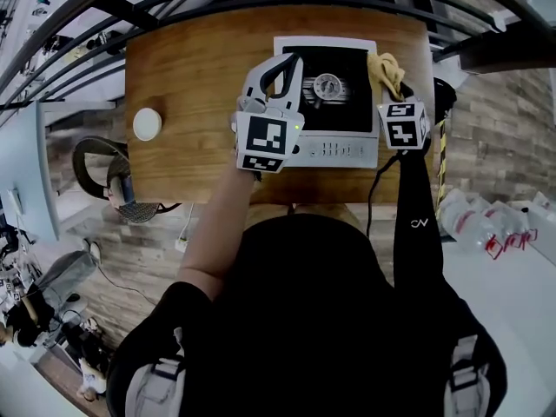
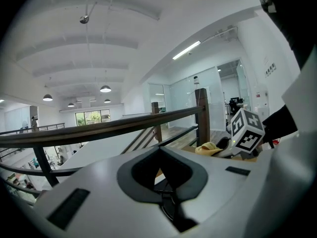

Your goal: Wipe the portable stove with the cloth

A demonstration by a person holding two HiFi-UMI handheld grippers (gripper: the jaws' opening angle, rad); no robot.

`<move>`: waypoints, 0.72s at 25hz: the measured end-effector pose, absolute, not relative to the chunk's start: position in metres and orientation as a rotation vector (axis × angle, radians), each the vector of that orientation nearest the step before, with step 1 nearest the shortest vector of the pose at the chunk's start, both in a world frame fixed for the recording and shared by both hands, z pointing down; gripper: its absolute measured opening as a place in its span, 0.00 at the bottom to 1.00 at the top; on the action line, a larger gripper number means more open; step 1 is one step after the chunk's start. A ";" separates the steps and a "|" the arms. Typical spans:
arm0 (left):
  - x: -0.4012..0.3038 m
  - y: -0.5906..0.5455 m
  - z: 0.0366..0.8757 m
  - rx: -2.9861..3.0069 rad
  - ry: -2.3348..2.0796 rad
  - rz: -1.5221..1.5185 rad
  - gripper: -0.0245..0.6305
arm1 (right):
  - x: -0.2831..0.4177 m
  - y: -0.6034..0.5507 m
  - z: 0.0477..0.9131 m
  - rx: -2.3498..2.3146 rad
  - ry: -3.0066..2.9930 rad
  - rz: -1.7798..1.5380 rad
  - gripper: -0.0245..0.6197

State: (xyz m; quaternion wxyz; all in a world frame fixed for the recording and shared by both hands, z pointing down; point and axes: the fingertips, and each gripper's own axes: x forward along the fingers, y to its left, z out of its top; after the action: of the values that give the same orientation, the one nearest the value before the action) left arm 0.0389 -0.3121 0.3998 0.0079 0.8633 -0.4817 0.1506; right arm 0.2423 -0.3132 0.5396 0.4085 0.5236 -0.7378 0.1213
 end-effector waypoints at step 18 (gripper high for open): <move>0.061 -0.211 0.428 2.764 -1.373 0.519 0.05 | 0.238 -0.105 0.563 1.112 -1.871 0.380 0.16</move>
State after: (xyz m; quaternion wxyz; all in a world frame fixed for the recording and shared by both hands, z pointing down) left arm 0.0605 -0.2105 0.4280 0.0059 0.8832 -0.4385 0.1660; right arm 0.2385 -0.1047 0.5633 0.4492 0.4496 -0.7566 0.1537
